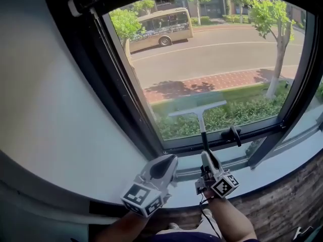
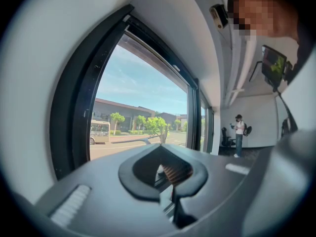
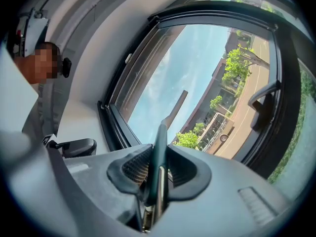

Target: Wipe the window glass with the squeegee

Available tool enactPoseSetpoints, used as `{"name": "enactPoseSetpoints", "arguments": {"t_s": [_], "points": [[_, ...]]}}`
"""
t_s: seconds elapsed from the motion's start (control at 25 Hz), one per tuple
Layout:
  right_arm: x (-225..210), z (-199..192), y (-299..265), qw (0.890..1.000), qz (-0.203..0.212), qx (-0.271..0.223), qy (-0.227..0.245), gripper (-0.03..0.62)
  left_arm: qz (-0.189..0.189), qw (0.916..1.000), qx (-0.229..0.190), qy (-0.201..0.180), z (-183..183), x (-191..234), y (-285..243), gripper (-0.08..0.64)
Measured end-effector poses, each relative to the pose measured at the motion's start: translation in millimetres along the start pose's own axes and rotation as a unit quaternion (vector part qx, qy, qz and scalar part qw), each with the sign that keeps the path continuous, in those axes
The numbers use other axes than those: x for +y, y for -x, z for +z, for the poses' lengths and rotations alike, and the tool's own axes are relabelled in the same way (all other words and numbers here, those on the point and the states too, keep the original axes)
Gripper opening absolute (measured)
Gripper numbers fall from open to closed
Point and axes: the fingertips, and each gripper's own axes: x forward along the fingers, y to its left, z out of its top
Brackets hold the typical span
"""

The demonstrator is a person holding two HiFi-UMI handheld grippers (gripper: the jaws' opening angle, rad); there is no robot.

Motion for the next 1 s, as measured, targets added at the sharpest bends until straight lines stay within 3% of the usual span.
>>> {"name": "enactPoseSetpoints", "arguments": {"t_s": [0.68, 1.0], "points": [[-77, -77, 53, 0.997, -0.057, 0.038, -0.045, 0.103, 0.000, 0.9985, 0.054, 0.012, -43, 7, -8, 0.005], [-108, -99, 79, 0.986, -0.138, 0.073, -0.058, 0.101, -0.006, 0.9978, 0.061, 0.027, -52, 5, -5, 0.005]]}}
